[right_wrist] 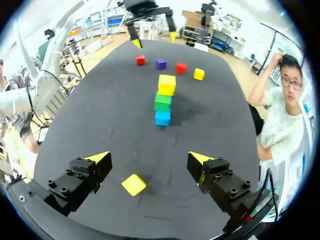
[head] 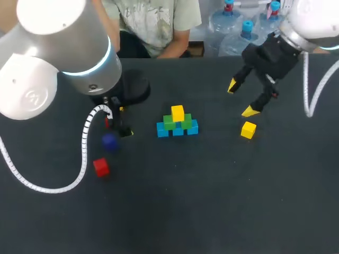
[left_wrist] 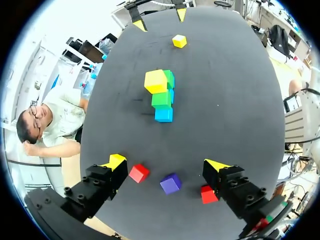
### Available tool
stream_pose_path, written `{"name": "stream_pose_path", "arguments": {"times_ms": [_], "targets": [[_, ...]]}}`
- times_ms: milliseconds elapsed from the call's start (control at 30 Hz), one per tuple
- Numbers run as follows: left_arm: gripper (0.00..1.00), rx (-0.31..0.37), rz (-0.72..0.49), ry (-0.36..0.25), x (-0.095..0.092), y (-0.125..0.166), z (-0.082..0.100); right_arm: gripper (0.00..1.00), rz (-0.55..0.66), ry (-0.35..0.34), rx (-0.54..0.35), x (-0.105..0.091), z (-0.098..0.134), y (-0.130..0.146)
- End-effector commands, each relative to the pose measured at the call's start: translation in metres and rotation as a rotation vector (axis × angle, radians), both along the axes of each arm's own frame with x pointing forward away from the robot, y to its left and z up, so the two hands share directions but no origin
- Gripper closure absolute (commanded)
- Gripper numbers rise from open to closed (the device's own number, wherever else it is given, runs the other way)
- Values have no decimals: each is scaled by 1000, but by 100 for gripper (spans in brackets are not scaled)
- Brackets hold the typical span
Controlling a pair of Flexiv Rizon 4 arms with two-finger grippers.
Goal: Place the blue cubes, place green cubes on the blue cubes, place the yellow cubes on the green cubes, then place the red cubes on the yellow cubes, and place purple cube on the red cubes.
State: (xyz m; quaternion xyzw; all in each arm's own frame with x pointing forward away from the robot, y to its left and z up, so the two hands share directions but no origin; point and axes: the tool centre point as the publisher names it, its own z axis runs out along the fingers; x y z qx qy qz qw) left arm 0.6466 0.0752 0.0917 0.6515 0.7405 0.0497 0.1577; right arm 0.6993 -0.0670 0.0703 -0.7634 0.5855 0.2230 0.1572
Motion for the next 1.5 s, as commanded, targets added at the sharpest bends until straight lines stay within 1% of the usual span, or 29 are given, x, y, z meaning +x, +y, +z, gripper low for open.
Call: {"name": "stream_pose_path", "arguments": {"times_ms": [33, 133, 200, 267, 400, 433, 467, 500, 933, 967, 1033, 1067, 1100, 1167, 1233, 1267, 1433, 1500], "targets": [[0, -4, -5, 2, 0, 1, 0, 0, 80, 17, -27, 0, -9, -5], [0, -4, -5, 2, 0, 1, 0, 0, 173, 11, -106, -8, -17, -18], [0, -4, -5, 2, 0, 1, 0, 0, 228, 7, -134, -14, -20, -28], [0, -4, -5, 2, 0, 1, 0, 0, 303, -13, -119, -19, -18, -33], [0, -4, -5, 2, 0, 1, 0, 0, 361, -44, -111, -22, -21, -37], [0, -4, -5, 2, 0, 1, 0, 0, 373, -38, -107, -22, -23, -38], [0, -4, -5, 2, 0, 1, 0, 0, 369, -35, -110, -22, -25, -39], [0, -4, -5, 2, 0, 1, 0, 0, 345, -39, -83, -20, -25, -41], [0, -4, -5, 2, 0, 1, 0, 0, 345, -39, -83, -20, -25, -41], [0, -4, -5, 2, 0, 1, 0, 0, 404, -42, -134, -19, -25, -30], [0, -4, -5, 2, 0, 1, 0, 0, 468, -13, -243, -19, -33, -15], [0, -4, -5, 2, 0, 1, 0, 0, 500, 3, -282, -18, -38, -9], [0, -4, -5, 2, 0, 1, 0, 0, 530, -3, -304, -18, -44, -5], [0, -4, -5, 2, 0, 1, 0, 0, 580, -10, -315, -16, -53, -2], [0, -4, -5, 2, 0, 1, 0, 0, 620, -33, -333, -13, -60, -3], [0, -4, -5, 2, 0, 1, 0, 0, 619, -36, -346, -11, -62, -5], [0, -4, -5, 2, 0, 1, 0, 0, 643, -72, -374, -3, -62, -12], [0, -4, -5, 2, 0, 1, 0, 0, 638, -65, -391, 3, -61, -18]]}}
